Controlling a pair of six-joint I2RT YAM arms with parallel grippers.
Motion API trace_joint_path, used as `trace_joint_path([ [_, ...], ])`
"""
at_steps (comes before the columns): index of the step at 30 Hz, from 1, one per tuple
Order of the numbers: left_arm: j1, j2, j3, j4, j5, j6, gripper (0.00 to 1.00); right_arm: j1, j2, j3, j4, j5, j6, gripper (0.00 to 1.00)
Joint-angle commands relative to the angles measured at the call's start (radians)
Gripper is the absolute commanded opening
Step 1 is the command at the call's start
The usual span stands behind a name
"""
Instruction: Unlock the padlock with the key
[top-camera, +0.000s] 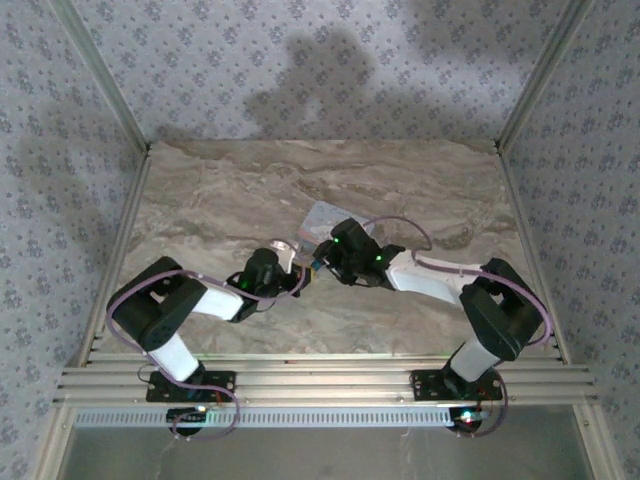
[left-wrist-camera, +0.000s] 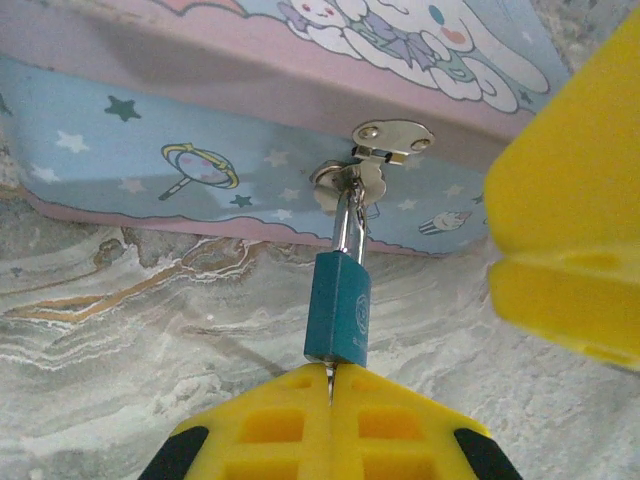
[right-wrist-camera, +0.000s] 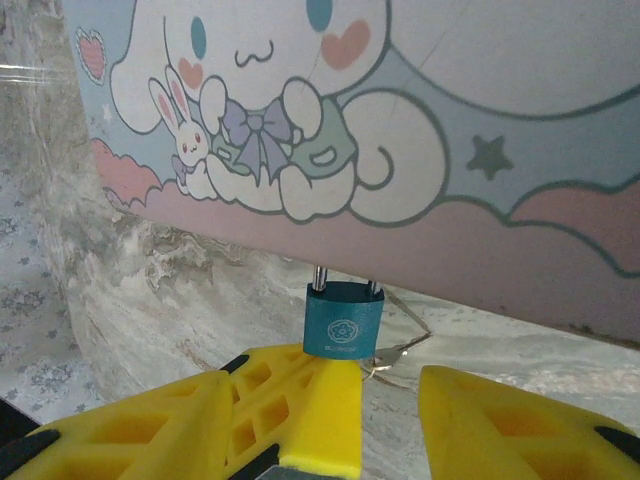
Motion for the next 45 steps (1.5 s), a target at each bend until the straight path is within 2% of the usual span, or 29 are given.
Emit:
trace_joint_path([
  [1, 0.018, -0.015, 0.010, 0.035, 0.074, -0.135, 0.00, 0.008, 0.031, -0.020, 0.053, 0.023, 0.034, 0.52],
  [7, 0.035, 0.015, 0.007, 0.118, 0.158, -0.254, 0.00, 0.007, 0.074, -0.018, 0.086, 0.012, 0.039, 0.52],
  [19, 0.020, -0.001, 0.016, 0.037, 0.152, -0.143, 0.00, 0.001, 0.125, -0.009, 0.122, -0.015, 0.049, 0.51],
  [32, -0.076, -0.120, 0.067, -0.243, -0.026, 0.166, 0.00, -0.001, 0.143, 0.023, 0.070, -0.050, 0.041, 0.51],
  [36, -0.103, -0.158, 0.100, -0.338, -0.096, 0.282, 0.00, 0.001, 0.114, 0.015, 0.029, -0.046, 0.029, 0.54],
  [45, -0.140, -0.157, 0.144, -0.417, -0.184, 0.458, 0.00, -0.008, -0.002, -0.013, -0.103, -0.012, -0.018, 0.64],
])
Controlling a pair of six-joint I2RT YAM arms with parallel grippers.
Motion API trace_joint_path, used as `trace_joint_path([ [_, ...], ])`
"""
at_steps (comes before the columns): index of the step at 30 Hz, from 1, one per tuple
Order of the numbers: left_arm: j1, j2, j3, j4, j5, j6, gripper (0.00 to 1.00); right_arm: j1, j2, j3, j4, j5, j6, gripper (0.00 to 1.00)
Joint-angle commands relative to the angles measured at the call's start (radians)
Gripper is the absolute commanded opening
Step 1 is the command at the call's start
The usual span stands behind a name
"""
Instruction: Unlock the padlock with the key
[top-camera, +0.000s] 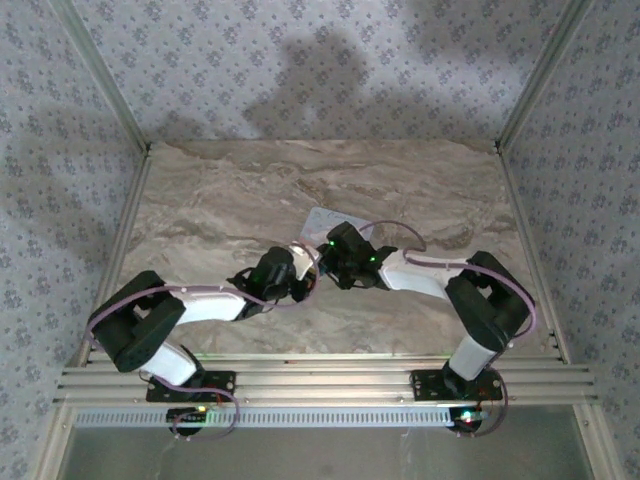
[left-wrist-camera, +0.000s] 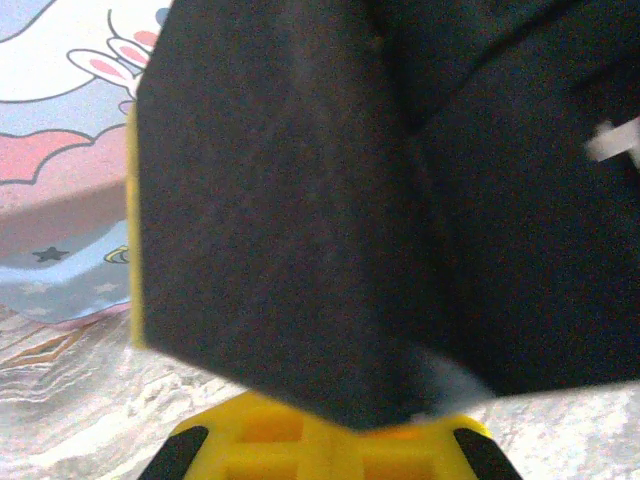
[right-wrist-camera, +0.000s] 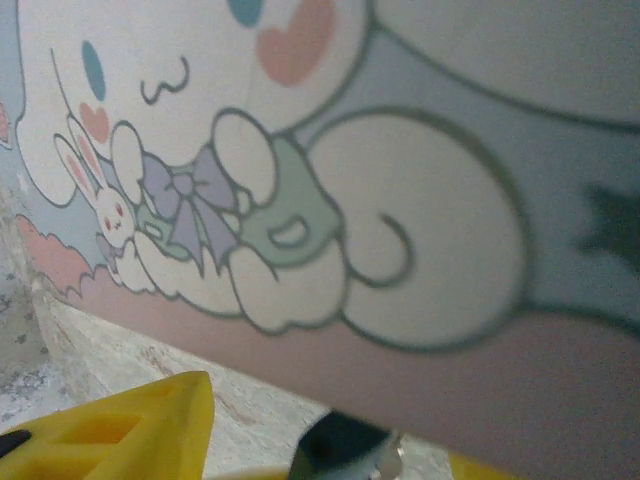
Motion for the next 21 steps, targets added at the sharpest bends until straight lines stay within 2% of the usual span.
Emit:
trace_joint_path([
  [1, -0.016, -0.017, 0.034, -0.041, -0.047, 0.106, 0.00, -0.011, -0.068, -0.014, -0.116, 0.016, -0.033, 0.65],
  [5, -0.035, -0.013, 0.039, -0.032, -0.063, 0.138, 0.00, -0.017, -0.107, -0.012, -0.166, 0.014, -0.063, 0.64],
  [15, -0.089, 0.011, 0.083, -0.055, -0.124, 0.188, 0.00, -0.019, -0.099, -0.004, -0.155, -0.038, -0.085, 0.47],
  [21, -0.108, 0.016, 0.100, -0.067, -0.139, 0.205, 0.00, -0.019, -0.075, 0.024, -0.159, -0.068, -0.104, 0.49],
])
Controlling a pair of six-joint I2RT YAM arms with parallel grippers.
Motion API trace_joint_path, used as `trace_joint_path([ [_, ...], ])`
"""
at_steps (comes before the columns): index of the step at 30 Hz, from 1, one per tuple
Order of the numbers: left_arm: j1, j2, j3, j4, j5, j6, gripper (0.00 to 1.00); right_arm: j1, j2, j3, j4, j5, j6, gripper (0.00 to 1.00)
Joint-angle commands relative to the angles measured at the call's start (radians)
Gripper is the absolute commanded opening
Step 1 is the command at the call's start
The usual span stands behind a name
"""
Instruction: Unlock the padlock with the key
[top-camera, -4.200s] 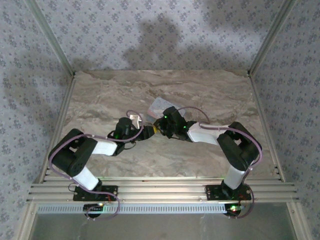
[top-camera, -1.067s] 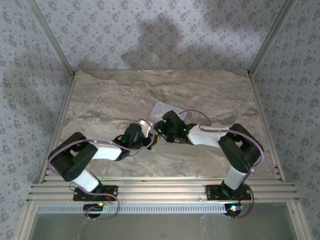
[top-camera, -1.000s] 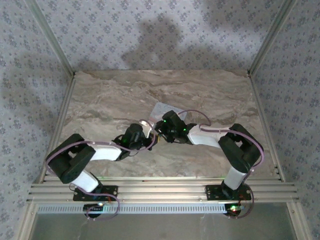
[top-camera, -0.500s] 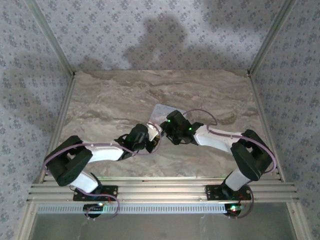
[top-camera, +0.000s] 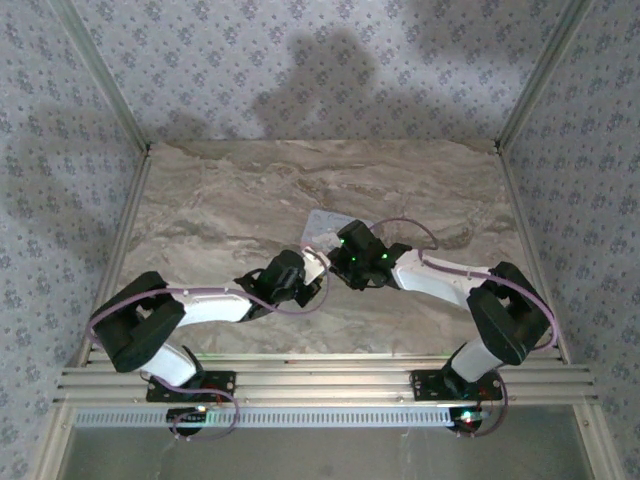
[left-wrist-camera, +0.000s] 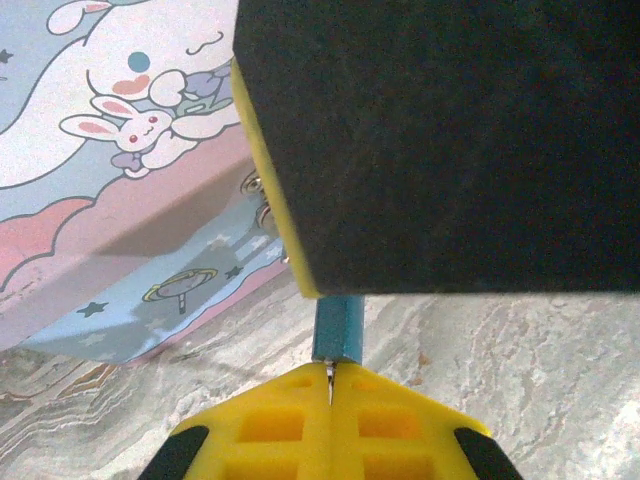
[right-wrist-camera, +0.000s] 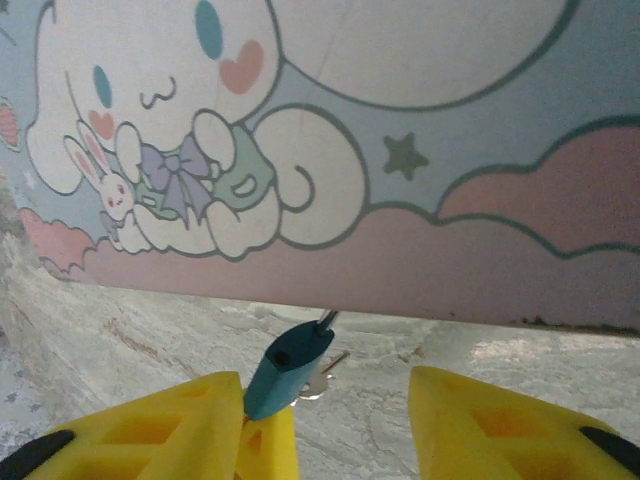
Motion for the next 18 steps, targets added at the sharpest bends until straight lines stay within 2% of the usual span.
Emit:
trace_joint_path([
  [1, -0.032, 0.010, 0.048, 0.023, 0.002, 0.046, 0.00, 0.010, 0.025, 0.035, 0.000, -0.042, -0.024, 0.49],
  [5, -0.039, -0.001, 0.043, 0.020, -0.013, 0.053, 0.00, 0.010, 0.049, 0.050, 0.002, -0.063, -0.034, 0.45],
  [12, -0.039, -0.009, 0.040, 0.017, -0.022, 0.057, 0.00, 0.016, 0.069, 0.069, 0.001, -0.074, -0.038, 0.14],
  [18, -0.040, -0.015, 0.032, 0.018, -0.024, 0.057, 0.00, 0.018, 0.064, 0.070, -0.008, -0.064, -0.044, 0.00],
])
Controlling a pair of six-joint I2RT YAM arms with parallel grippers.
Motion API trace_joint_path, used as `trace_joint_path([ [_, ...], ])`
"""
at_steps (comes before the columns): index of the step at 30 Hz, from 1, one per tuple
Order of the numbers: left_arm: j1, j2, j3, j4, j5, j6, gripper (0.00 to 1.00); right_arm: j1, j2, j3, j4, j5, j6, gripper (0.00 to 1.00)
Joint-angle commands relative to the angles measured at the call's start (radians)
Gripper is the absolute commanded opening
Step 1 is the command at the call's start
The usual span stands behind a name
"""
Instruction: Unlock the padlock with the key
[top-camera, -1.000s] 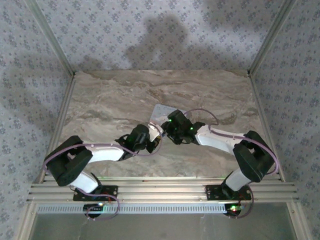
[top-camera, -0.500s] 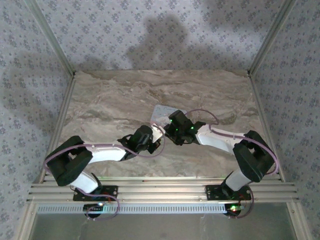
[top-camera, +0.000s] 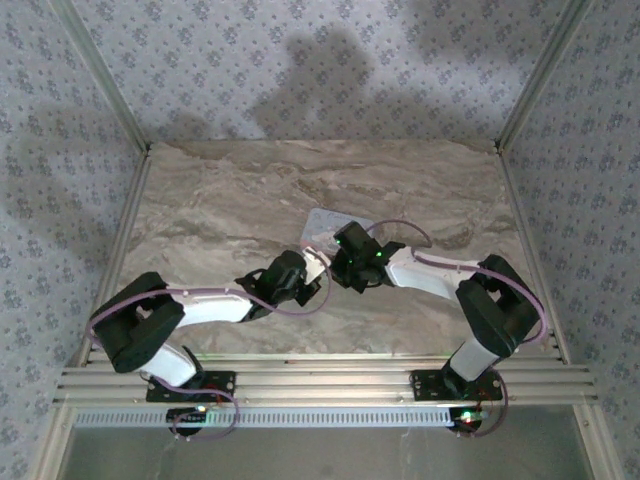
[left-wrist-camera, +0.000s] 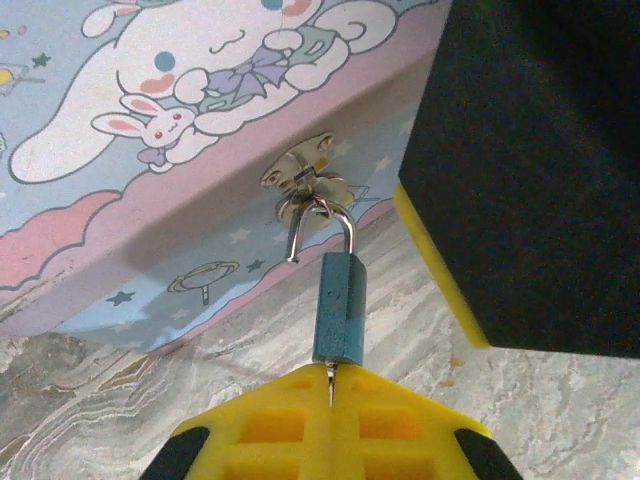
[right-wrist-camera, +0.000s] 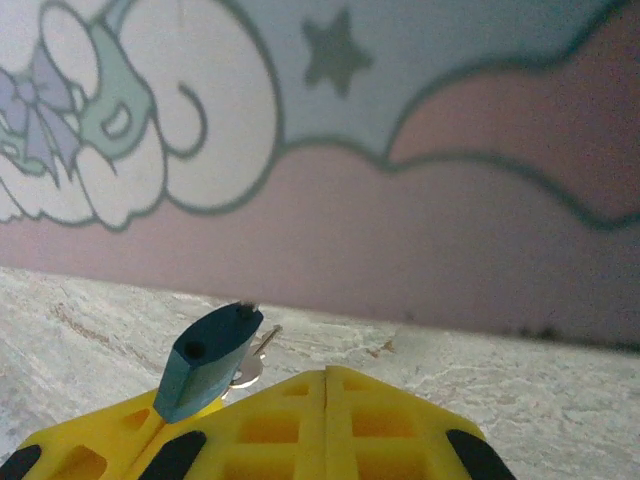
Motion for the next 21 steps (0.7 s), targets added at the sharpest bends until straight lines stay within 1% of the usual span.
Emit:
trace_joint_path([
  [1, -0.028, -0.013, 0.026, 0.029, 0.035, 0.036, 0.00, 0.017, 0.002, 0.044, 0.028, -0.017, -0.008, 0.00],
  [6, -0.028, -0.013, 0.025, 0.035, 0.036, 0.036, 0.00, 0.014, 0.003, 0.048, 0.018, -0.016, -0.008, 0.00],
  [7, -0.028, -0.013, 0.025, 0.032, 0.036, 0.036, 0.00, 0.012, -0.002, 0.048, 0.012, -0.015, -0.008, 0.03],
  [9, -0.028, -0.013, 0.023, 0.033, 0.035, 0.036, 0.00, 0.008, -0.019, 0.044, 0.000, 0.000, -0.005, 0.12],
  [10, -0.028, -0.012, 0.023, 0.033, 0.036, 0.036, 0.00, 0.006, -0.032, 0.042, -0.007, 0.012, -0.005, 0.15],
  [12, -0.028, -0.010, 0.022, 0.033, 0.035, 0.034, 0.00, 0.004, -0.062, 0.032, -0.010, 0.037, 0.000, 0.18],
  [16, -0.028, -0.005, 0.022, 0.044, 0.043, 0.028, 0.00, 0.000, -0.109, 0.014, 0.012, 0.069, 0.018, 0.18],
  [21, -0.028, 0.000, 0.019, 0.066, 0.054, -0.004, 0.00, 0.000, -0.121, 0.006, 0.060, 0.087, 0.037, 0.19],
])
